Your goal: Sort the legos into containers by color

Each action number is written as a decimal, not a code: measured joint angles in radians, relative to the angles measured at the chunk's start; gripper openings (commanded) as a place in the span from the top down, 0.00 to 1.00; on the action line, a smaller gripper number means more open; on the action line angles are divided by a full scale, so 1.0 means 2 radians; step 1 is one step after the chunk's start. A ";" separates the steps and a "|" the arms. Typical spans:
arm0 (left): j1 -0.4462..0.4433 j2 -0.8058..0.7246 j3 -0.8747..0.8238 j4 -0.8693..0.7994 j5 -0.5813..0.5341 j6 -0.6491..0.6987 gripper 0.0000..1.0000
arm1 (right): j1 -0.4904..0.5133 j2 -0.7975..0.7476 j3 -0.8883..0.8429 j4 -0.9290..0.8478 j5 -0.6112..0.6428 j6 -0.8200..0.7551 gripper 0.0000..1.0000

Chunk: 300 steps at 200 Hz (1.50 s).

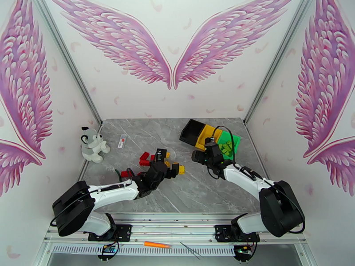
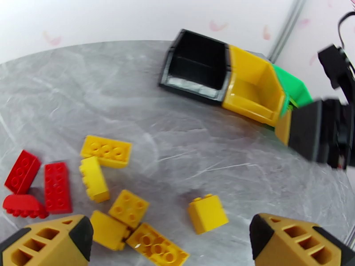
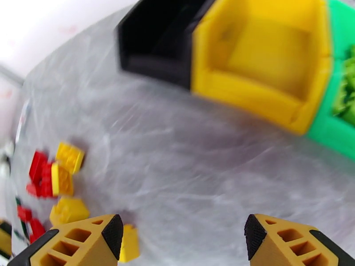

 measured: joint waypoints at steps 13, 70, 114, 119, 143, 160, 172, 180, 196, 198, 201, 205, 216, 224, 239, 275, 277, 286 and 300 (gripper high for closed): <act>0.006 -0.012 -0.017 0.000 -0.002 -0.010 0.01 | 0.034 0.014 0.000 0.000 -0.001 0.000 0.19; 0.015 -0.051 -0.073 0.000 -0.010 -0.048 0.01 | 0.131 0.092 0.016 -0.021 0.030 0.004 0.23; 0.015 -0.058 -0.101 0.001 -0.011 -0.067 0.01 | 0.141 0.138 0.049 -0.041 0.067 0.011 0.30; 0.015 -0.058 -0.103 0.001 -0.011 -0.068 0.01 | 0.141 0.142 0.053 -0.043 0.070 0.012 0.31; 0.015 -0.060 -0.109 0.002 -0.011 -0.073 0.01 | 0.143 0.158 0.066 -0.046 0.082 0.015 0.38; 0.015 -0.060 -0.110 0.004 -0.011 -0.075 0.01 | 0.143 0.165 0.075 -0.048 0.089 0.017 0.43; 0.015 -0.060 -0.110 0.004 -0.011 -0.075 0.01 | 0.143 0.169 0.079 -0.049 0.093 0.019 0.47; 0.015 -0.060 -0.110 0.004 -0.011 -0.075 0.01 | 0.143 0.171 0.082 -0.050 0.096 0.019 0.51; 0.015 -0.060 -0.110 0.004 -0.011 -0.075 0.01 | 0.143 0.175 0.086 -0.052 0.100 0.019 0.61; 0.015 -0.060 -0.110 0.005 -0.010 -0.075 0.01 | 0.143 0.175 0.086 -0.053 0.100 0.019 0.62; 0.015 -0.060 -0.110 0.005 -0.010 -0.075 0.01 | 0.143 0.175 0.086 -0.053 0.101 0.021 0.63; 0.015 -0.059 -0.110 0.005 -0.009 -0.073 0.01 | 0.143 0.175 0.086 -0.053 0.102 0.020 0.64; 0.015 -0.051 -0.107 0.007 -0.005 -0.070 0.01 | 0.143 0.175 0.088 -0.053 0.104 0.019 0.67; 0.015 -0.041 -0.102 0.006 -0.001 -0.065 0.01 | 0.143 0.175 0.089 -0.054 0.104 0.020 0.67; 0.014 -0.018 -0.086 0.006 0.010 -0.055 0.01 | 0.141 0.175 0.092 -0.057 0.105 0.019 0.67; 0.012 0.026 -0.032 0.012 0.038 -0.026 0.01 | 0.118 0.155 0.093 -0.065 0.105 0.016 0.67; 0.012 0.029 -0.028 0.013 0.040 -0.025 0.01 | 0.115 0.152 0.093 -0.065 0.104 0.016 0.67; 0.013 0.037 -0.013 0.015 0.047 -0.018 0.01 | 0.100 0.142 0.093 -0.066 0.103 0.014 0.68; 0.014 0.052 0.013 0.019 0.061 -0.007 0.01 | 0.074 0.126 0.093 -0.065 0.100 0.013 0.68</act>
